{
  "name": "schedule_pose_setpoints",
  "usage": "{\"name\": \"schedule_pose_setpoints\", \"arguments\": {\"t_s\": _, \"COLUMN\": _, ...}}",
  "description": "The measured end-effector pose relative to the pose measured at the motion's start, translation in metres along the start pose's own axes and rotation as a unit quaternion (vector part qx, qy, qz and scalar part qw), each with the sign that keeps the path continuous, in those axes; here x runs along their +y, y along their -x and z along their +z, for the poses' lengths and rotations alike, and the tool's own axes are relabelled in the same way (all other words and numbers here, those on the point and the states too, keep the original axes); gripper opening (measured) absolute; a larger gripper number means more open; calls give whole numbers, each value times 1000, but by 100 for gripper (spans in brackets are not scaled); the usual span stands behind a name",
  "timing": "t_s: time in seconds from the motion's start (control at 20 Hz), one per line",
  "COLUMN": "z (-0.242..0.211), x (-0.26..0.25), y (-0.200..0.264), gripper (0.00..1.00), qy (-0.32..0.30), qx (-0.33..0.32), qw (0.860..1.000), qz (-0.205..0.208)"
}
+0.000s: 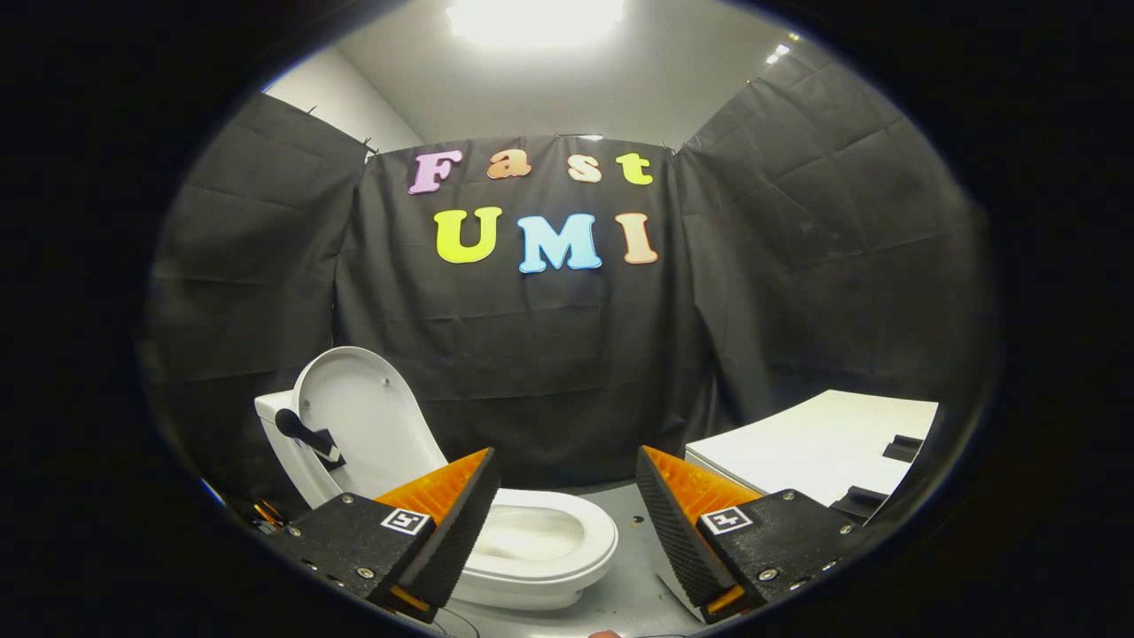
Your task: Open the toilet lid.
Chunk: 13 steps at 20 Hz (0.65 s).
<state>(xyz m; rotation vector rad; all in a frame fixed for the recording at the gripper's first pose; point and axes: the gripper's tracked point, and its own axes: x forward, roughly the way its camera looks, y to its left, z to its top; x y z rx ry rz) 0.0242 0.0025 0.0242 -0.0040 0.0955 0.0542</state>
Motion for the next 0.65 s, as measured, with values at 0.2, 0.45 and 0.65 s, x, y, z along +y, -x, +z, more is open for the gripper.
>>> {"name": "schedule_pose_setpoints", "arguments": {"t_s": 0.2, "z": -1, "x": 3, "y": 1, "gripper": 95, "qy": -1, "qx": 2, "qw": 1000, "qz": 4}}
{"name": "schedule_pose_setpoints", "arguments": {"t_s": 0.45, "z": -7, "x": 6, "y": 0, "gripper": 95, "qy": 1, "qx": 6, "qw": 1000, "qz": 6}}
{"name": "schedule_pose_setpoints", "arguments": {"t_s": 0.65, "z": -8, "x": 7, "y": 0, "gripper": 95, "qy": 2, "qx": 7, "qw": 1000, "qz": 6}}
